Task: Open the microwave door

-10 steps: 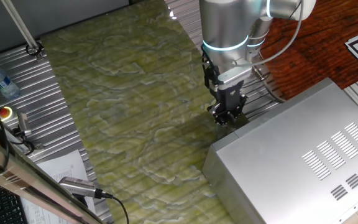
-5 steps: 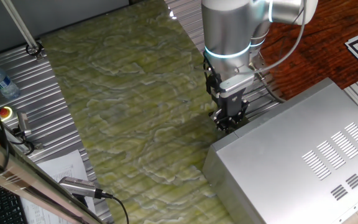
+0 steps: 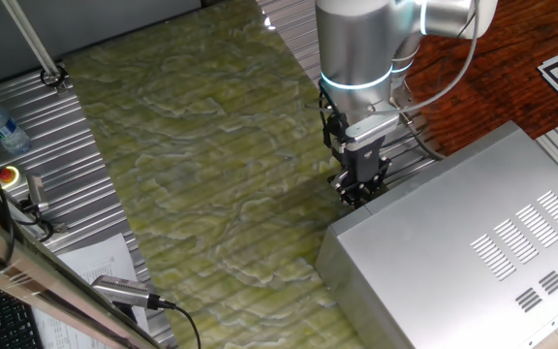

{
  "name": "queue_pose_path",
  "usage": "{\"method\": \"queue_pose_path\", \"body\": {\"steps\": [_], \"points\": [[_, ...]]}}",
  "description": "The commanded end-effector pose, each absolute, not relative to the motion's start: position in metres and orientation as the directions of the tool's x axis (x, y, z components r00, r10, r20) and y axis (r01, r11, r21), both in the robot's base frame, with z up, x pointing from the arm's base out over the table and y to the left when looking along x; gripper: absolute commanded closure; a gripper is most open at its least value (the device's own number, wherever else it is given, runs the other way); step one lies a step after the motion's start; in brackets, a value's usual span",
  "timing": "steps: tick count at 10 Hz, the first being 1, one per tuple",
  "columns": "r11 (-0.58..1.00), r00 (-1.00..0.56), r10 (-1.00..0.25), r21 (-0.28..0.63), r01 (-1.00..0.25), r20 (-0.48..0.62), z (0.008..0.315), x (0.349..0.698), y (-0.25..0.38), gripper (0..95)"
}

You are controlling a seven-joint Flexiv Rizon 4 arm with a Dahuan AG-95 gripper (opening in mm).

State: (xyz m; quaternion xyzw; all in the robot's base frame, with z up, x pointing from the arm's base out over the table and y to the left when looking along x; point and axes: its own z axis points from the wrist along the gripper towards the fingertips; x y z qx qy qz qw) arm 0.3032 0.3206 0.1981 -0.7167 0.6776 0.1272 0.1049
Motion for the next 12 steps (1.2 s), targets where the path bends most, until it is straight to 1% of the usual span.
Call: {"method": "queue_pose_path", "body": {"steps": [1, 2, 6, 12], "points": [[-0.055, 0.045, -0.944, 0.02, -0.998, -0.327, 0.198, 0.3013, 0.3229, 76.0], [-0.051, 0.043, -0.944, 0.017, -0.999, -0.327, 0.198, 0.3013, 0.323, 95.0], [-0.029, 0.03, -0.946, -0.009, -1.0, -0.324, 0.1962, 0.3018, 0.3251, 95.0], [-0.044, 0.035, -0.957, 0.024, -0.999, -0.287, 0.1969, 0.3014, 0.3227, 95.0]]}}
